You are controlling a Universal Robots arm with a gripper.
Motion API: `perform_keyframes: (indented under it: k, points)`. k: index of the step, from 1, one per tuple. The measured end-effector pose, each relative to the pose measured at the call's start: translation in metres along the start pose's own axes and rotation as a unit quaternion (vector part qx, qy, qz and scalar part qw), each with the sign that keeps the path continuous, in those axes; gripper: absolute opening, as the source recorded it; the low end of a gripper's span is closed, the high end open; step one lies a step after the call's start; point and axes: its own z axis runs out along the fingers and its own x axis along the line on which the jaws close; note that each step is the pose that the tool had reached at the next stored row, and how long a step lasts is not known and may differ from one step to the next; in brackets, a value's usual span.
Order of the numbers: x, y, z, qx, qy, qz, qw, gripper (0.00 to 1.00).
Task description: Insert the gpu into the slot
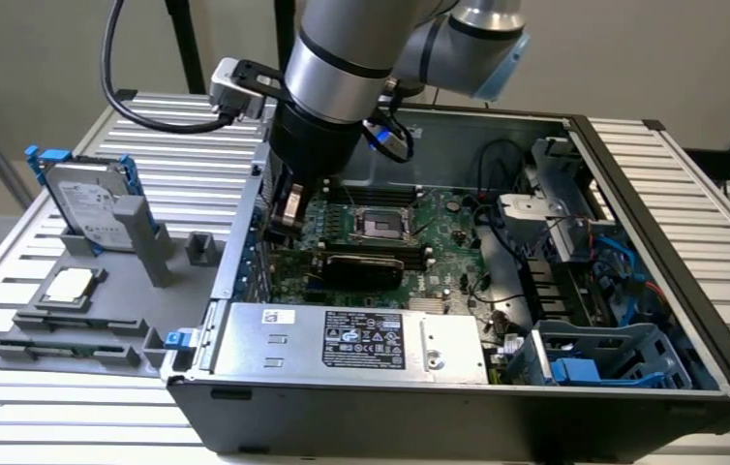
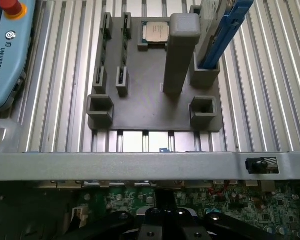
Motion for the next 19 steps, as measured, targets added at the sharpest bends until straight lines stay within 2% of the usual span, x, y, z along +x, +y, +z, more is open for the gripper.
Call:
perform_keyframes:
  k: [6, 19]
  points:
    - [-0.0001, 0.0015, -0.0040, -0.0012, -0.0017, 0.006, 1.0000, 0.11]
    - [-0.0007, 0.0033, -0.0037, -0.0013, -0.0051, 0.016, 0.9999, 0.11]
